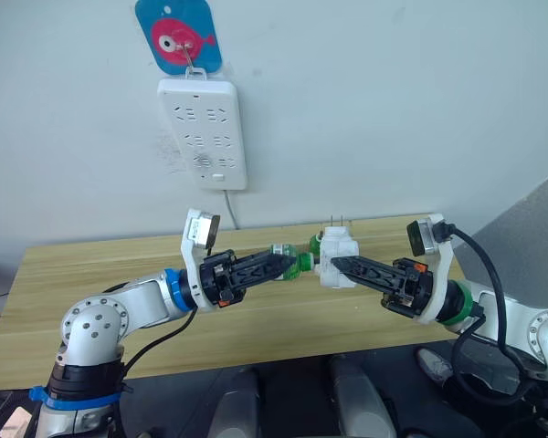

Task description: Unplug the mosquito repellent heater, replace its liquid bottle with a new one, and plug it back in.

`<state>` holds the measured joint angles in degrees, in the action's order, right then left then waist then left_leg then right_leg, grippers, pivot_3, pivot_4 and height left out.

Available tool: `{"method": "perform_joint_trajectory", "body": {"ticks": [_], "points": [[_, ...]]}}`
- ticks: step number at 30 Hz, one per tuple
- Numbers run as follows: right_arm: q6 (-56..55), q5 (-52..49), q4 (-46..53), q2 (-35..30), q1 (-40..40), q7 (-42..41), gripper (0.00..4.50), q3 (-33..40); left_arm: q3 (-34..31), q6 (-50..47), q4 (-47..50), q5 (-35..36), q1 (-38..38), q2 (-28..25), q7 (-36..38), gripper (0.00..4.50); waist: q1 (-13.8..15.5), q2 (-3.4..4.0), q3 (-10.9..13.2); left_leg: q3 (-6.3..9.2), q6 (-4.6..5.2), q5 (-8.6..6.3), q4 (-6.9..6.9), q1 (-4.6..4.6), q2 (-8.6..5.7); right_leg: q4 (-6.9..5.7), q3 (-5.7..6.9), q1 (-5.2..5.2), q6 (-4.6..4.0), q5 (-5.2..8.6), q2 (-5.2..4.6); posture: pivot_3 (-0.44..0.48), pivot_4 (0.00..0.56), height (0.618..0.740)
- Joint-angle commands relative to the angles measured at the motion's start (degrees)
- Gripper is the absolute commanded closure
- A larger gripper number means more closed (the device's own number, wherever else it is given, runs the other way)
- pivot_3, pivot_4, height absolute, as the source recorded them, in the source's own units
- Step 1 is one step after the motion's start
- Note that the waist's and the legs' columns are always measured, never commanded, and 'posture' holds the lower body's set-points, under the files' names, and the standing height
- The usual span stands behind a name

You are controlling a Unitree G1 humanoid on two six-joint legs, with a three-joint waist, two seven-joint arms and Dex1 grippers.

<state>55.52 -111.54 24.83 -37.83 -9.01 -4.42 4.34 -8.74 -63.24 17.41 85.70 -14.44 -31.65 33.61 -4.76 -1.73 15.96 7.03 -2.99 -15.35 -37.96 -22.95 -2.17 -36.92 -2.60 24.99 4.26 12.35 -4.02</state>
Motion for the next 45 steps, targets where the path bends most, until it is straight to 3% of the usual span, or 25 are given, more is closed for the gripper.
{"method": "perform_joint_trajectory", "body": {"ticks": [1, 11, 20, 33, 45], "points": [[0.0, -1.5, 1.9, -0.2, -0.6, -0.2, 1.53, -0.1, 0.9, -0.5, 2.7, 2.1, 0.2, -0.2, 1.6, 2.19, 0.0, 0.0, 0.0, 0.0, 0.0, 0.0, 0.0, 0.0, 0.0, 0.0, 0.0, 0.0, 0.0, 0.0, 0.0, -0.133, 0.283, 0.74], [0.1, -1.5, 3.0, -1.7, -0.8, -1.9, 1.53, -1.3, 1.3, 0.3, 1.5, 4.4, -1.4, 2.9, -1.2, 2.19, 0.0, 0.0, 0.0, 0.0, 0.0, 0.0, 0.0, 0.0, 0.0, 0.0, 0.0, 0.0, 0.0, 0.0, 0.0, -0.138, 0.281, 0.74], [-0.3, -1.5, 3.0, -2.4, -0.3, -2.0, 1.53, -1.4, 1.9, -0.6, 1.5, 8.8, -1.9, 2.5, -2.7, 2.19, 0.0, 0.0, 0.0, 0.0, 0.0, 0.0, 0.0, 0.0, 0.0, 0.0, -0.01, 0.0, 0.0, 0.0, 0.0, -0.14, 0.28, 0.74], [-1.5, -1.5, 5.3, -3.9, 0.3, -4.6, 1.53, -2.6, 3.9, 1.8, 1.7, 1.6, -1.1, 3.4, -0.9, 2.19, 0.0, 0.0, 0.0, 0.0, 0.0, 0.0, 0.0, -0.01, -0.01, 0.0, -0.01, 0.0, 0.0, 0.0, 0.0, -0.144, 0.276, 0.74], [-2.6, -1.5, 7.1, -8.2, 0.2, -6.5, 1.53, -5.6, 6.1, 2.1, 2.3, 1.3, -3.0, 7.2, -0.8, 2.19, 0.0, 0.0, 0.0, -0.02, 0.0, 0.0, -0.01, 0.0, -0.01, 0.01, -0.02, -0.01, 0.0, 0.0, 0.0, -0.144, 0.277, 0.74]]}}
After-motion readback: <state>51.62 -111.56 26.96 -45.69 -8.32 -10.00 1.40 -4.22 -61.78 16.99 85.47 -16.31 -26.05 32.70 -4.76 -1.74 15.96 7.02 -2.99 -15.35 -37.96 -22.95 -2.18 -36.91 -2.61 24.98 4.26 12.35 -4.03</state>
